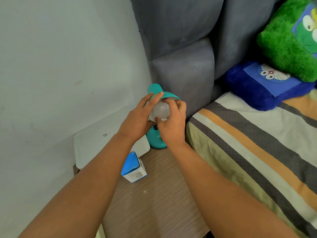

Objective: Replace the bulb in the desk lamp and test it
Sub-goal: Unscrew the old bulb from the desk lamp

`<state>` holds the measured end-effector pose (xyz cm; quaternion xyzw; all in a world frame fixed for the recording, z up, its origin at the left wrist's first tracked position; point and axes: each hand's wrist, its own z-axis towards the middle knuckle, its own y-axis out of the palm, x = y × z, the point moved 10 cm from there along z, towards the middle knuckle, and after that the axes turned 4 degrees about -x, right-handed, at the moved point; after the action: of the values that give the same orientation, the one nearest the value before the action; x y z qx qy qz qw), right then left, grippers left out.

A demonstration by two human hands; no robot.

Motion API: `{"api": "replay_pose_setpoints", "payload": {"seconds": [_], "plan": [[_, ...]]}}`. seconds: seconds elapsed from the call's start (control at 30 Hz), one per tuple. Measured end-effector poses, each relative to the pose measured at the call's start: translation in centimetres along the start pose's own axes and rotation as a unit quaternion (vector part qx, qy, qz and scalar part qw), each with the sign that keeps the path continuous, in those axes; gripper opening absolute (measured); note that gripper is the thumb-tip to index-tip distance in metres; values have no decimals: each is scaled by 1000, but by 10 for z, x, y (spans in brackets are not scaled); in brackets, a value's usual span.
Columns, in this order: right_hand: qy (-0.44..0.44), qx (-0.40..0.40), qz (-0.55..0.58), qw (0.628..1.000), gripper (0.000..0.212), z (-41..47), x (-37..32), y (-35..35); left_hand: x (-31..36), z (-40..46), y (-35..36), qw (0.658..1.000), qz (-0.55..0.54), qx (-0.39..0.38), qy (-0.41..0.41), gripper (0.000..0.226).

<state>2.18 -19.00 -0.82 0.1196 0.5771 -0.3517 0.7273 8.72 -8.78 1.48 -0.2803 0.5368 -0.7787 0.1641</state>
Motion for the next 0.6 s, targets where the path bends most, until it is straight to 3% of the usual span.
{"api": "replay_pose_setpoints", "payload": {"seconds": [0.13,0.27,0.33,0.4,0.5,0.57,0.6], "plan": [[56,-4,108,992,73,-5,13,4,-3,2,0,1000,0,3,-8,92],[225,26,256,940,70,-17,36,10,0,2,-1,1000,-7,4,-6,91],[309,18,319,896,56,-23,47,23,1,1,-3,1000,-8,10,-6,85],[367,9,428,826,39,-26,49,38,1,1,-4,1000,-6,13,-7,84],[410,-22,525,746,35,-27,43,49,0,0,-5,1000,-6,9,-13,89],[418,-55,520,743,39,-28,40,49,-1,0,-4,1000,-4,4,-21,92],[409,-59,501,760,40,-27,41,46,-1,1,-4,1000,-5,0,-22,94]]}}
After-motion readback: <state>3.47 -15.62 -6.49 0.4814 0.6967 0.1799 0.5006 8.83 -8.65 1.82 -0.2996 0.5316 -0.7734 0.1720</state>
